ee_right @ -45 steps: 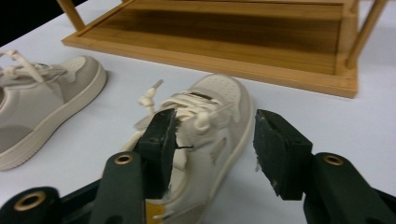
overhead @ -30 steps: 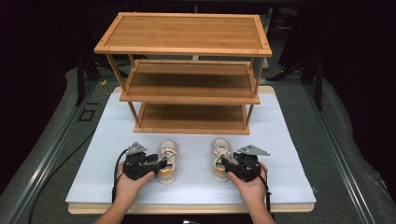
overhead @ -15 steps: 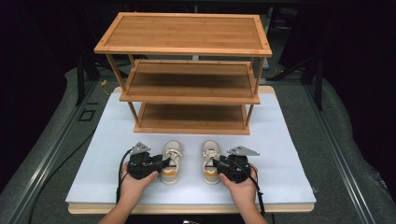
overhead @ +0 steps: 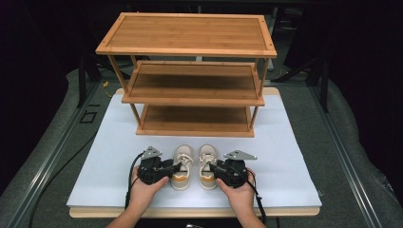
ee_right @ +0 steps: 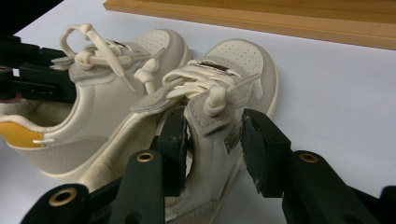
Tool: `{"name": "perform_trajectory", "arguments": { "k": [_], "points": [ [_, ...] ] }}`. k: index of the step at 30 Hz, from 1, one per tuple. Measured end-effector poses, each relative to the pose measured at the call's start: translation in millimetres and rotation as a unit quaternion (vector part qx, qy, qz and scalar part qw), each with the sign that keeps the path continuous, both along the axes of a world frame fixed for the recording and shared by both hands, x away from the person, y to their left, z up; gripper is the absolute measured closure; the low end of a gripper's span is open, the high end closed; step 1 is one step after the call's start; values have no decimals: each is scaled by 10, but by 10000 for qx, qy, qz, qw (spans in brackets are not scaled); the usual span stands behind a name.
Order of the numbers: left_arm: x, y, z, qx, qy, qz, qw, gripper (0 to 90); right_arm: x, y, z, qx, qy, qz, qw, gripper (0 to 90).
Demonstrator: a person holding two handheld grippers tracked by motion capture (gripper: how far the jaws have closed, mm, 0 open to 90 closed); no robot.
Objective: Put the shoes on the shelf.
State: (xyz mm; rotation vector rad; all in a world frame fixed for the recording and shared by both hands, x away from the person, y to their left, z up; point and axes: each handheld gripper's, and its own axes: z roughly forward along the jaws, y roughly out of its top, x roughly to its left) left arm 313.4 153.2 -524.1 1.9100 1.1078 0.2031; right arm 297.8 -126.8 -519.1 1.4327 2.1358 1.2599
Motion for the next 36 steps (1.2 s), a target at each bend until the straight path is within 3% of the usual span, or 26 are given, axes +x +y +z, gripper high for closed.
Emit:
{"name": "perform_trajectory", "arguments": {
  "k": [4, 6, 11, 20, 26, 27, 34, 36],
  "points": [
    [-16, -35, -1, -15, 4, -28, 10000, 564, -8, 34, -9, 16, -33, 33, 10000, 614],
    [-25, -42, 1, 17, -14, -33, 10000, 563, -23, 68, -5, -89, -72, 90, 9999, 616],
    [-47, -26, -11, -196, 89, -44, 9998, 546, -46, 65, -9, 22, -18, 181, 9998, 617],
    [-94, -6, -18, -226, 102, -160, 9996, 521, -108, 69, 11, -15, 76, 309, 9995, 625],
    [-120, -33, -18, -191, 57, -100, 9998, 520, -132, 79, 9, 87, 139, 217, 9996, 617],
    [-125, -40, -19, -173, 41, -87, 9998, 521, -141, 90, 2, 193, 162, 179, 9995, 611],
    [-118, -56, -17, -178, 48, -47, 9998, 532, -144, 94, 2, 241, 185, 204, 9993, 614],
    [-101, -62, -16, -158, 35, -42, 9999, 534, -134, 114, 0, 196, 89, 144, 9997, 615]
  ]
}}
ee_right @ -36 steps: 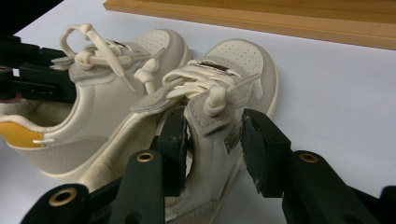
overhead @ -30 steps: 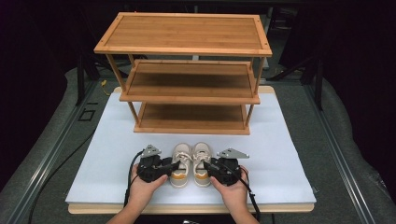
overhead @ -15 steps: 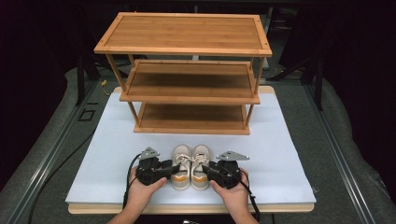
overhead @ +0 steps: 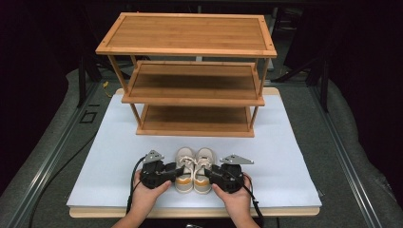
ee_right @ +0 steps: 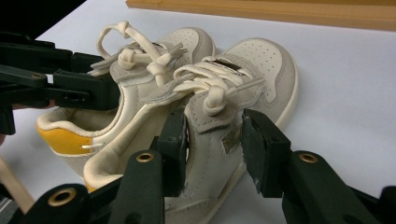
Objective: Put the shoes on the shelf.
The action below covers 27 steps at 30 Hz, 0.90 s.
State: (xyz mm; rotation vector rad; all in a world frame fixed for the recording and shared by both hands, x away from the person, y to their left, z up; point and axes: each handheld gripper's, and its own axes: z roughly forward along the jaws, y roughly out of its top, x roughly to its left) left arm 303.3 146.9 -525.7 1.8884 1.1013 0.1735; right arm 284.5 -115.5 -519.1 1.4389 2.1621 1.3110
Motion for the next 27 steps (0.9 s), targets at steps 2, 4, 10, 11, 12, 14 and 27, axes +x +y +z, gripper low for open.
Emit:
{"name": "perform_trajectory", "arguments": {
  "k": [2, 4, 10, 11, 12, 14, 27],
  "points": [
    [30, -3, 2, 25, -14, -16, 10000, 534, 7, 5, 1, -33, -6, 7, 10000, 616],
    [62, -10, 2, -4, 2, 32, 10000, 534, 41, 12, -4, -31, -68, -39, 10000, 616],
    [138, -6, -2, -32, -5, 93, 10000, 538, 116, -6, -11, -26, -62, -14, 10000, 602],
    [137, -1, -1, -29, -6, 90, 10000, 538, 114, -11, -9, -14, -47, -18, 10000, 588],
    [132, 1, -2, -25, -15, 104, 9999, 536, 114, -16, -10, -11, -45, -20, 10000, 567],
    [100, 2, -7, -110, -31, 168, 9998, 515, 109, -15, -6, 78, -107, -86, 9999, 506],
    [59, -5, -33, -314, -133, 478, 9983, 487, 102, 43, -80, 40, -183, -397, 9990, 528]
  ]
}}
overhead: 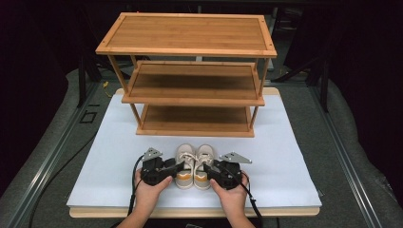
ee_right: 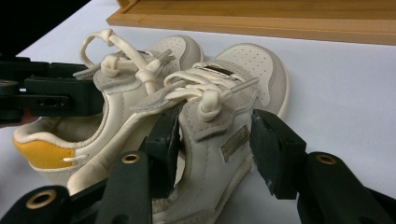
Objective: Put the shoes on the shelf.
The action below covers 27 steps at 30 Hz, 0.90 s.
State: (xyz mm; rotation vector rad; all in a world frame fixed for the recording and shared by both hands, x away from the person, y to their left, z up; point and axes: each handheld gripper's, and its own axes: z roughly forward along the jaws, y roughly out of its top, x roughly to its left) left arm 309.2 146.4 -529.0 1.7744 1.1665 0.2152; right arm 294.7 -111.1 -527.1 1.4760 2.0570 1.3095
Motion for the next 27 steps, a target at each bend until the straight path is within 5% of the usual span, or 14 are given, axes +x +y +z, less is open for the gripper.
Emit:
{"name": "perform_trajectory", "arguments": {
  "k": [7, 20, 27],
  "points": [
    [-8, -10, -50, -117, -76, 70, 9999, 483, -13, -21, -55, 433, 19, -86, 9990, 489],
    [-17, -4, -112, -201, -73, 68, 9997, 481, -37, 11, -83, 203, -102, -75, 9997, 504],
    [-28, -30, -116, -150, -128, 221, 9996, 493, -46, 18, -91, 295, -97, -169, 9994, 498]
  ]
}}
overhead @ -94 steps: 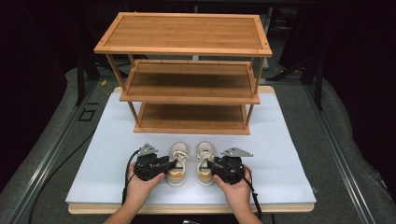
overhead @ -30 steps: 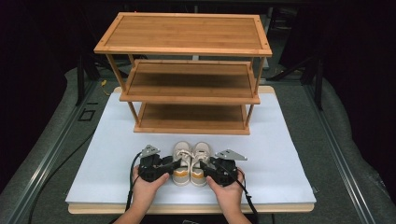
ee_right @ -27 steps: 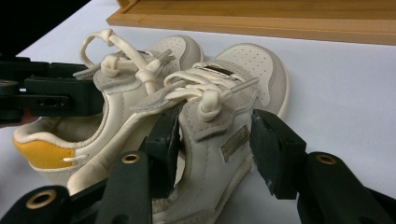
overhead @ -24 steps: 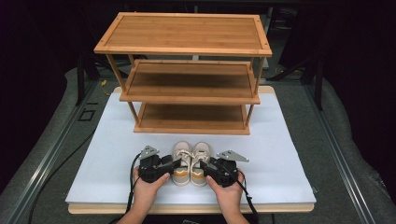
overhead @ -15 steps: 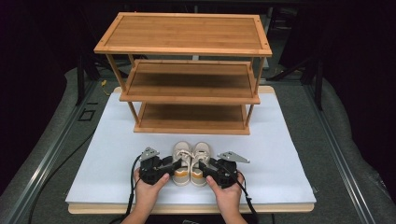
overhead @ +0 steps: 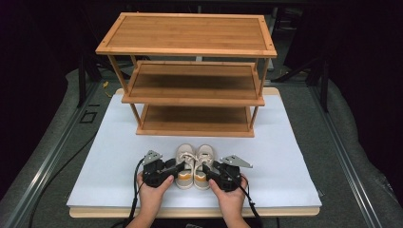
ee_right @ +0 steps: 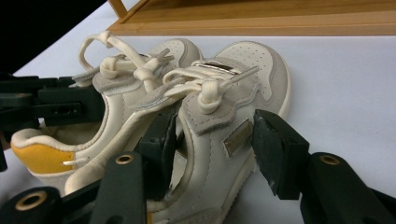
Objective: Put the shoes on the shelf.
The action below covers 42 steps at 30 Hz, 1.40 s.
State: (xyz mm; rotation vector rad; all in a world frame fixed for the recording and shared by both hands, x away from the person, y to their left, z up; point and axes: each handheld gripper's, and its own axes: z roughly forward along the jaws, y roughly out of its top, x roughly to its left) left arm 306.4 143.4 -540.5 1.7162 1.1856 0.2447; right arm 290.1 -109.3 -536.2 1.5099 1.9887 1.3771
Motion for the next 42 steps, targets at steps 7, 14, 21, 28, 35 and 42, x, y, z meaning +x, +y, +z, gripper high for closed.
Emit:
{"name": "perform_trajectory", "arguments": {
  "k": [7, 14, 21, 28, 35, 42],
  "points": [
    [-7, 3, -10, -39, -7, 26, 10000, 491, -19, 27, -6, -42, -53, -90, 9999, 482],
    [-31, 4, -29, -143, -33, 98, 9998, 499, -30, 21, -18, -57, -106, -121, 9999, 523],
    [-39, -4, -42, -149, -138, 133, 9997, 500, -36, 31, -21, -72, -115, -161, 9998, 536],
    [-46, -9, -48, -144, -197, 152, 9996, 507, -60, 51, -39, -1, -163, -335, 9993, 551],
    [-57, -10, -57, -179, -221, 198, 9994, 518, -109, 74, -81, 128, -330, -537, 9979, 557],
    [-81, -33, -63, -230, -262, 320, 9989, 529, -104, 83, -75, 149, -291, -591, 9977, 560]
  ]
}}
